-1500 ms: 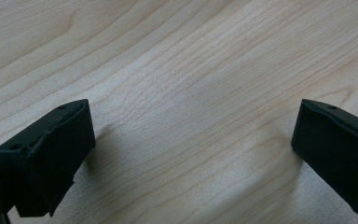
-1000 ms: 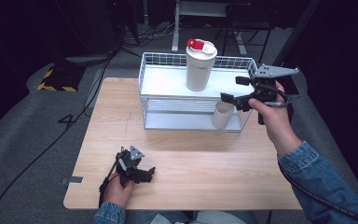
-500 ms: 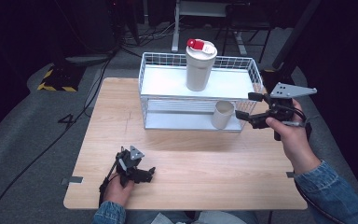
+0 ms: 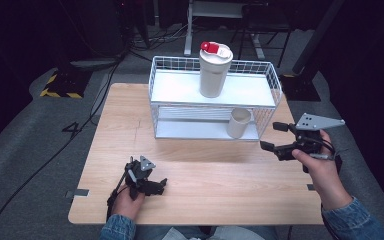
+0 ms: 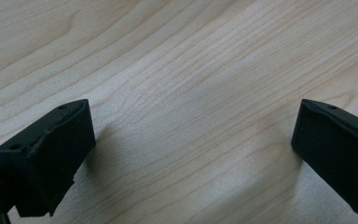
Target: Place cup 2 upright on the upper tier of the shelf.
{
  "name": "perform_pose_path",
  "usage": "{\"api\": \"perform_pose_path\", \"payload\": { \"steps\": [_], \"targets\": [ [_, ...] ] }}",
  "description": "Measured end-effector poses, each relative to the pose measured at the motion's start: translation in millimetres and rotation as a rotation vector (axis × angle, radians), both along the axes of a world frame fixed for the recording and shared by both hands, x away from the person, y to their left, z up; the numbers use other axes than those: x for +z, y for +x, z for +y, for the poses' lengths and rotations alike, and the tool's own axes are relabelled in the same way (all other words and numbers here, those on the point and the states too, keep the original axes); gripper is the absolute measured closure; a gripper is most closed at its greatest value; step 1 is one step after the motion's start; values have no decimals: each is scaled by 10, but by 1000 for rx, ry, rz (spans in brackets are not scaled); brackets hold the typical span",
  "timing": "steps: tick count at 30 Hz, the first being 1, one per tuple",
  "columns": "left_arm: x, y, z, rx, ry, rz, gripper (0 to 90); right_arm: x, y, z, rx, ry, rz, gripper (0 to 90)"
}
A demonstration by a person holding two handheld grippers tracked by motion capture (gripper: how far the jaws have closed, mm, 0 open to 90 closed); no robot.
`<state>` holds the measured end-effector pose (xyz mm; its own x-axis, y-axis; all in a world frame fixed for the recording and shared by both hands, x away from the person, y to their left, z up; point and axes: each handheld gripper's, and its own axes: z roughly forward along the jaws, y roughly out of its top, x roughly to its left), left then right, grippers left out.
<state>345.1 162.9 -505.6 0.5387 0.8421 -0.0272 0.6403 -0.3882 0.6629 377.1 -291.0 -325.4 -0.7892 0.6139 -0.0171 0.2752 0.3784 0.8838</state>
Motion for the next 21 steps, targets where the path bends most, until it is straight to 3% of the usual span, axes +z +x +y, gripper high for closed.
{"api": "perform_pose_path", "payload": {
  "steps": [4,11,14,21],
  "targets": [
    [0,-1,-1,1,0,0,0,-164,-82,9,-10,-28,8,164],
    [0,-1,-1,2,0,0,0,-558,-123,-14,-32,11,56,163],
    [0,-1,-1,2,0,0,0,-719,-109,-36,-39,-22,58,163],
    [0,-1,-1,2,0,0,0,-1030,-108,-123,-70,-30,127,164]
  ]
}}
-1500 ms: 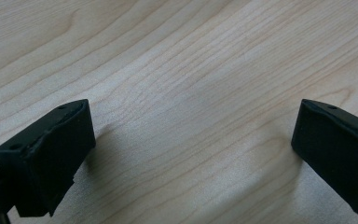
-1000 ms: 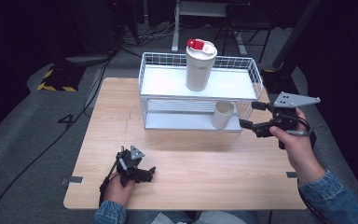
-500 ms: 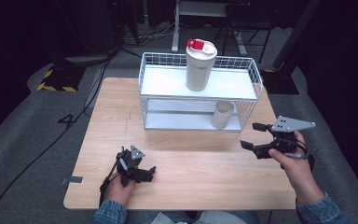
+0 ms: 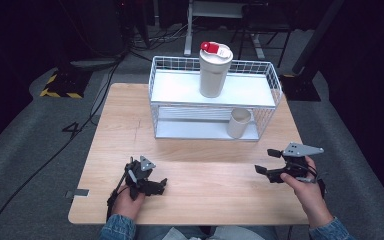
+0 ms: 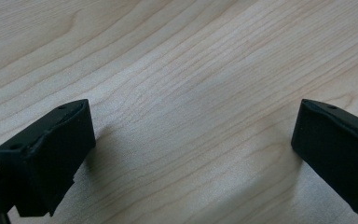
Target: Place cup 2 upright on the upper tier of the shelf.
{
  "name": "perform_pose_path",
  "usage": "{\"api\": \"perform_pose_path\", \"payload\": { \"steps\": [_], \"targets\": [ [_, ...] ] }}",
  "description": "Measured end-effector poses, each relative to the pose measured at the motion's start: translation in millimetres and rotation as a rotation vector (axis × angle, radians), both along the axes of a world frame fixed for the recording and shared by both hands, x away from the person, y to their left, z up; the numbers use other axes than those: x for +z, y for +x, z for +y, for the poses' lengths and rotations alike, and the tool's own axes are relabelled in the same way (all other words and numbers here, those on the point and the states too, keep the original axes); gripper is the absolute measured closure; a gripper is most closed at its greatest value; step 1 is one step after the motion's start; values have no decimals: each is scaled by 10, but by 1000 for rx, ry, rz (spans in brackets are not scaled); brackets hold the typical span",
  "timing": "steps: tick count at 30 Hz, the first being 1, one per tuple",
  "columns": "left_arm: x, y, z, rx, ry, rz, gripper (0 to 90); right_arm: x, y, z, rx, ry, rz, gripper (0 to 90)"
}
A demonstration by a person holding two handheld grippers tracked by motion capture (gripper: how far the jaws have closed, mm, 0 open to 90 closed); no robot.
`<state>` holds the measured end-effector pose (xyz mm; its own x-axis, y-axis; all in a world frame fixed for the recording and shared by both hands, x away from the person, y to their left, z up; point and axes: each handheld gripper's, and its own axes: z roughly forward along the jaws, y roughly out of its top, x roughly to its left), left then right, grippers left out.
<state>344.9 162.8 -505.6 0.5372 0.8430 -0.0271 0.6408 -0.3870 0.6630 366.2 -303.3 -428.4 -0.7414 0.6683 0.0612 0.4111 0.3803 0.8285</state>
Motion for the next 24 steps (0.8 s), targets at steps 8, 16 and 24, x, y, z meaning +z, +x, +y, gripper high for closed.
{"api": "perform_pose_path", "payload": {
  "steps": [8,16,24],
  "targets": [
    [0,0,0,0,0,0,0,-308,-43,-78,-22,-32,54,163],
    [0,0,0,0,0,0,0,-515,-60,-84,-31,-65,77,162],
    [0,0,0,0,0,0,0,-664,-64,-24,-35,-88,92,157]
  ]
}}
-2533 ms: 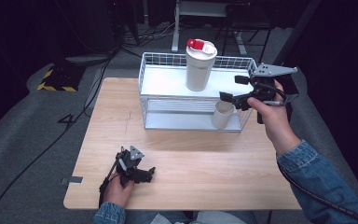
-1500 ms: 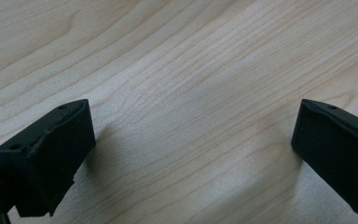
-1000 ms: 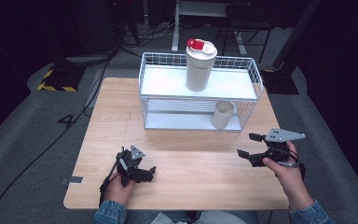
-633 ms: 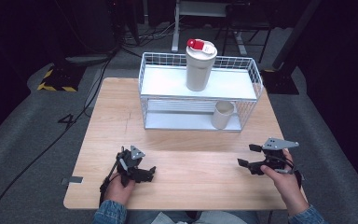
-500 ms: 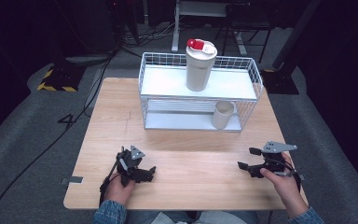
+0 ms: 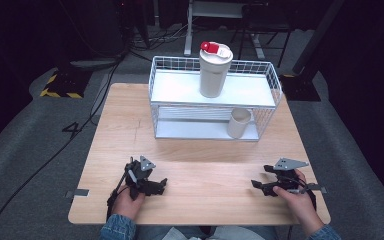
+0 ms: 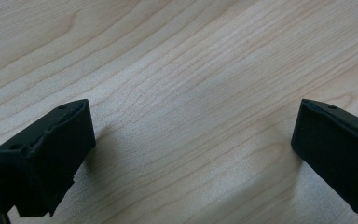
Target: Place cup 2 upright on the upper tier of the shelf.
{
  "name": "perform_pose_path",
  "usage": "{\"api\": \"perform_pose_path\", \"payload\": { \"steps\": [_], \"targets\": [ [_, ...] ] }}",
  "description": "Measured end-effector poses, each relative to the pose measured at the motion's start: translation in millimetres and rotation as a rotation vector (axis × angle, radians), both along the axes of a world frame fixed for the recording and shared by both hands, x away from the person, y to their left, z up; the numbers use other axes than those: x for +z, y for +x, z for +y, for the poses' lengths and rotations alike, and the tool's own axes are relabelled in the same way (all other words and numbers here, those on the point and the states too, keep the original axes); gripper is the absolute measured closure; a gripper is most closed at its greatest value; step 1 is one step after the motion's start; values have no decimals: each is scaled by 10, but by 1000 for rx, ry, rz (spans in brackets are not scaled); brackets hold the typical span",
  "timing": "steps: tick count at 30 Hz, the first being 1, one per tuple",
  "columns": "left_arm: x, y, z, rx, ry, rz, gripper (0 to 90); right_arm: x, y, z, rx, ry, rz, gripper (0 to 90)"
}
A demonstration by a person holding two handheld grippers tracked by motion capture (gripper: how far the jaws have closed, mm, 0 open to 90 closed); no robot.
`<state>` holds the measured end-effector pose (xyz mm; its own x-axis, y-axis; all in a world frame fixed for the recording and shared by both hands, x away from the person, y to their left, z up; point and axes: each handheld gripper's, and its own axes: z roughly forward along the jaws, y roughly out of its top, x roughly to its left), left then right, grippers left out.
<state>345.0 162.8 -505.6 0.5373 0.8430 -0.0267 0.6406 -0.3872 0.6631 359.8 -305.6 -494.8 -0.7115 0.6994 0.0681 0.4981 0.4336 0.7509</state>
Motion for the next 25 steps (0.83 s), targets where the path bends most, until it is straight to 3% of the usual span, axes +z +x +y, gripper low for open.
{"api": "perform_pose_path", "payload": {
  "steps": [3,7,11,16,25],
  "targets": [
    [0,0,0,0,0,0,0,-39,-3,33,2,-15,-7,153],
    [0,0,0,0,0,0,0,-82,-9,60,-34,-24,18,104],
    [0,0,0,0,-1,0,0,-101,-27,118,-40,-97,-1,0],
    [-1,0,0,0,0,-2,0,-114,-41,165,-98,-96,0,0],
    [0,0,0,0,0,0,0,-115,-22,162,-80,-95,-2,0]
  ]
}}
